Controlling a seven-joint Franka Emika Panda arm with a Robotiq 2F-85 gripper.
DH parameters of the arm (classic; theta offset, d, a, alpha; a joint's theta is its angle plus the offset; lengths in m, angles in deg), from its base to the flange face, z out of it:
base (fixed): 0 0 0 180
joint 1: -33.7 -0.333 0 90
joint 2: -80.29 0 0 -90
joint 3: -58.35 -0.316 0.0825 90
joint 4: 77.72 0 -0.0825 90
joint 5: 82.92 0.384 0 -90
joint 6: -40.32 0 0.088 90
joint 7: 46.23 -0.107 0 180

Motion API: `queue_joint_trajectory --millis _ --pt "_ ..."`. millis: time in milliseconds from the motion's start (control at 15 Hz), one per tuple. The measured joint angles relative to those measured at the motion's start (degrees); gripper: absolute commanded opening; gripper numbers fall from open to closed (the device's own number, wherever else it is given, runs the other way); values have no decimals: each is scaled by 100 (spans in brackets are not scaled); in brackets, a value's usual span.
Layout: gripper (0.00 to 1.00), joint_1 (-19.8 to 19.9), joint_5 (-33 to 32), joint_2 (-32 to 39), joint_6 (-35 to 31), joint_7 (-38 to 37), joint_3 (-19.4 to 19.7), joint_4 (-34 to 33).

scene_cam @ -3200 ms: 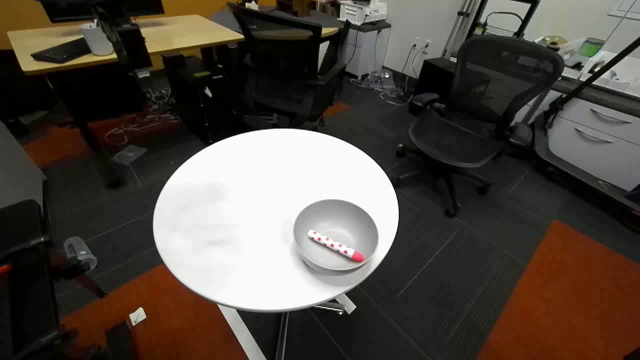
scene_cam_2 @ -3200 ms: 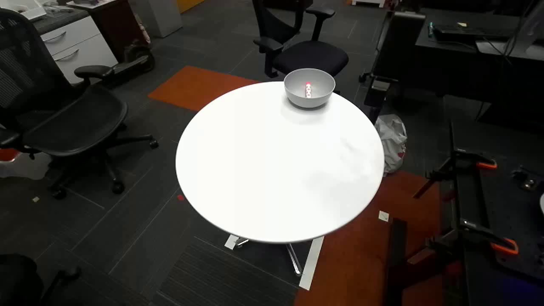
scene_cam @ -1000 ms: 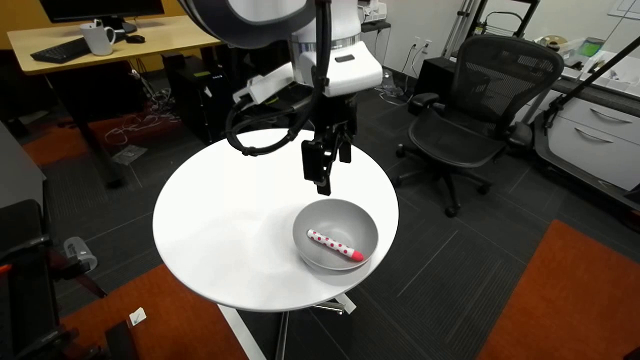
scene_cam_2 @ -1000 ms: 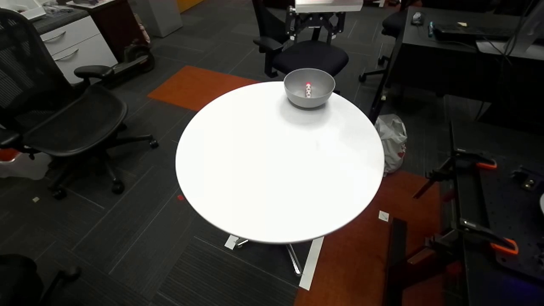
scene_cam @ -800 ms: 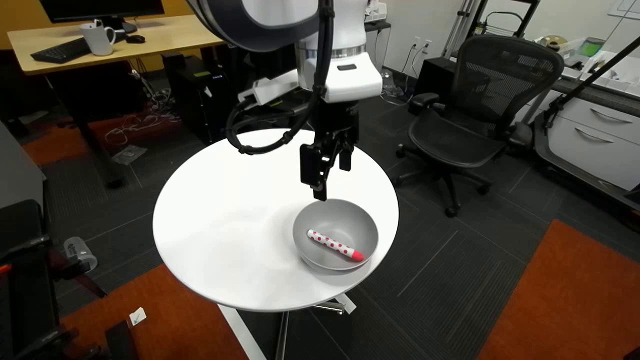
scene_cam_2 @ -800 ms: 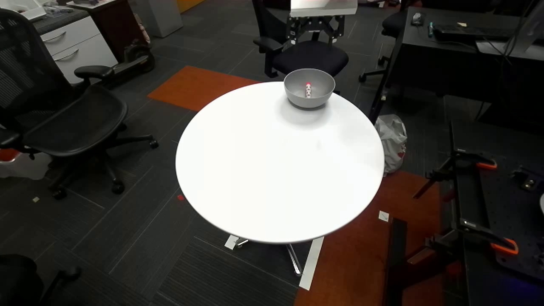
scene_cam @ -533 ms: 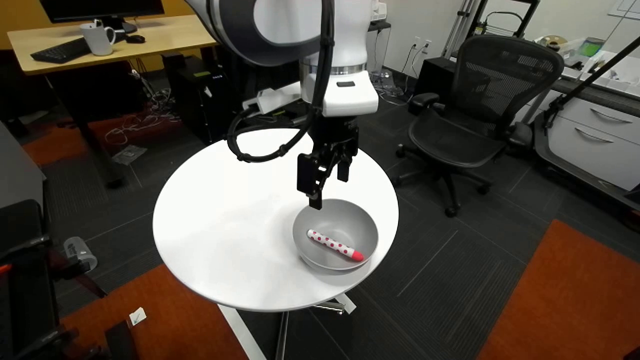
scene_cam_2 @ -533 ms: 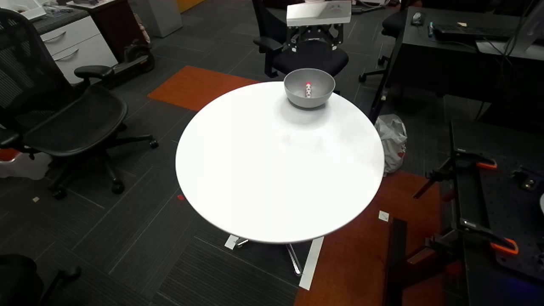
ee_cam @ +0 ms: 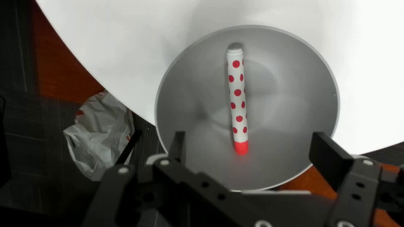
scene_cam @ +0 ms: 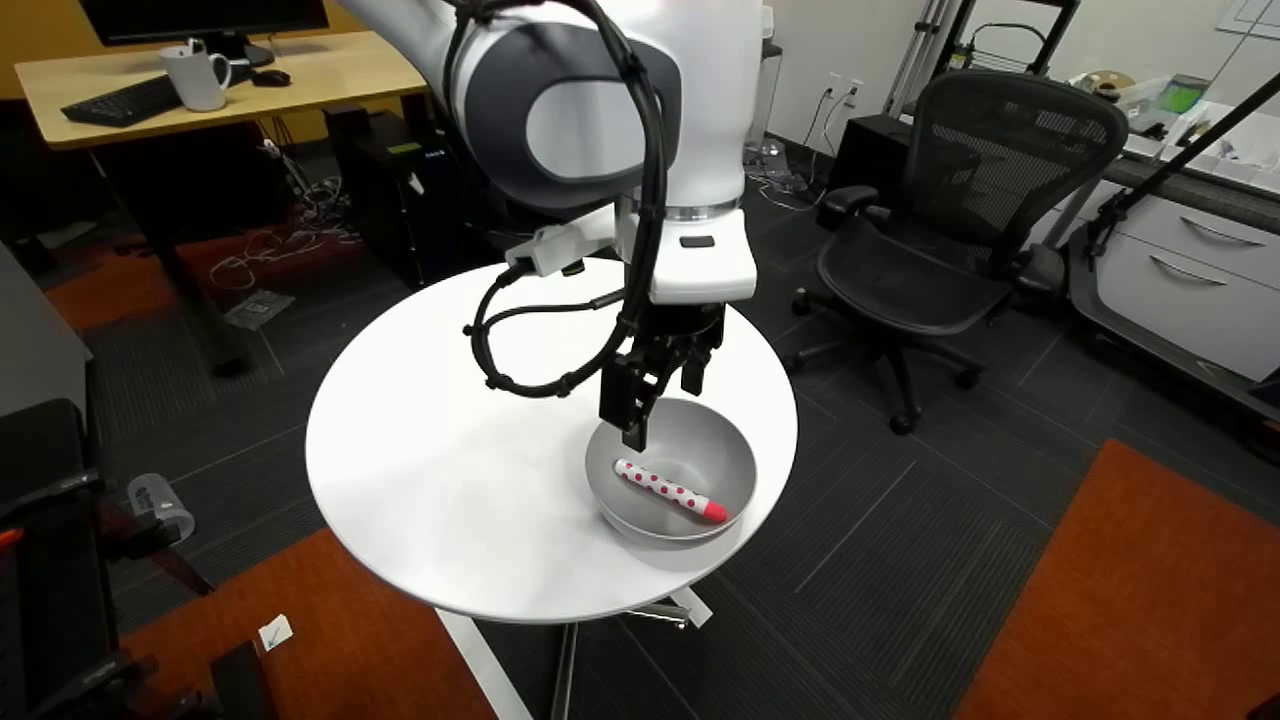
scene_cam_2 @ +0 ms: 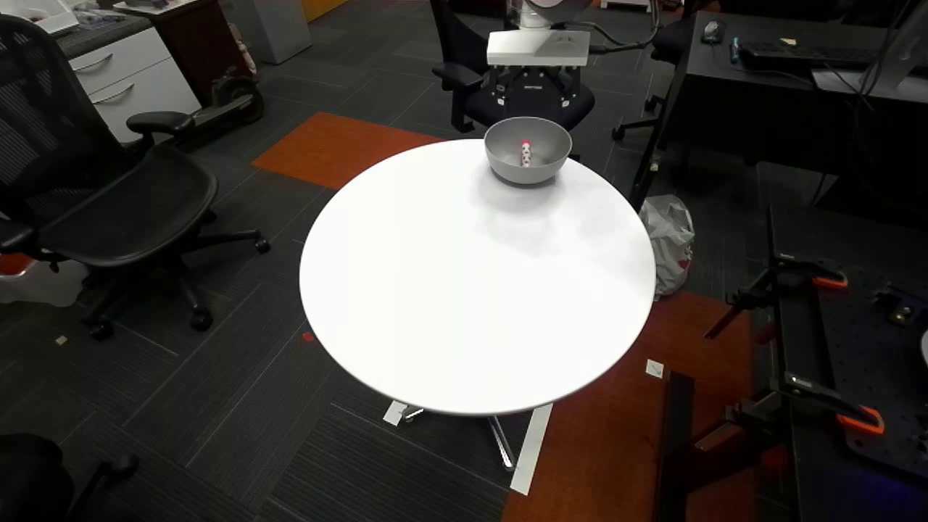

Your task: Pick the marker from the bowl and put it on the table

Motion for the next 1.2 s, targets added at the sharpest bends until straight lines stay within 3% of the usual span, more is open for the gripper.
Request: queue_joint_trajectory --millis 600,1200 --pt "100 236 243 506 -904 360 -91 -90" --pt "100 243 274 943 -1132 371 -128 -155"
